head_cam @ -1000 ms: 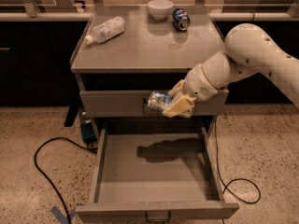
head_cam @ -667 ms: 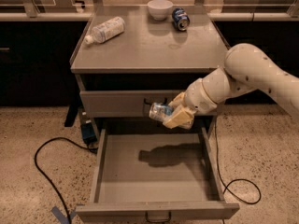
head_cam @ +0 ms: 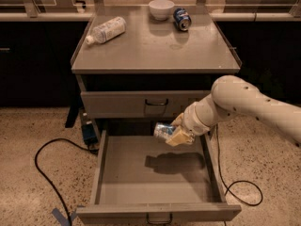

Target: Place redbull can into middle drawer

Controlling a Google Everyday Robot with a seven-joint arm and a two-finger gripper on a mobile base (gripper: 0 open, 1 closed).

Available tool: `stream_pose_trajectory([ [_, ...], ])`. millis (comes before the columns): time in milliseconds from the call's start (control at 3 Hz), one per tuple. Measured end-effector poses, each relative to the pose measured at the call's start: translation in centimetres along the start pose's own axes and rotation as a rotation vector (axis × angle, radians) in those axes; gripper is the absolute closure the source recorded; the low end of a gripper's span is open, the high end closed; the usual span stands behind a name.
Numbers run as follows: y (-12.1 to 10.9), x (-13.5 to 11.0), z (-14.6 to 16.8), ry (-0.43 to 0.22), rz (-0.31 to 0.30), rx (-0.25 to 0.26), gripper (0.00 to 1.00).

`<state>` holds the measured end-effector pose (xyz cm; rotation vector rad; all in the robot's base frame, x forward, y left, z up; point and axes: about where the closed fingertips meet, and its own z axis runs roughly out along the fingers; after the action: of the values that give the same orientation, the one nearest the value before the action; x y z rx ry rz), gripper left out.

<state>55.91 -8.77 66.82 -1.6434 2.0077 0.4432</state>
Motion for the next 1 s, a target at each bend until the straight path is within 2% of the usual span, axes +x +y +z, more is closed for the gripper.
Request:
stream_pose_trajectory([
  [333, 0.0, 2.4, 2.0, 0.046, 0.045, 0.037, 1.00],
  [667, -0.2, 2.5, 1.0, 0.005, 0.074, 0.045, 1.00],
  [1000, -0.3, 2.4, 0.7, -0.004, 0.079, 0.047, 1.00],
])
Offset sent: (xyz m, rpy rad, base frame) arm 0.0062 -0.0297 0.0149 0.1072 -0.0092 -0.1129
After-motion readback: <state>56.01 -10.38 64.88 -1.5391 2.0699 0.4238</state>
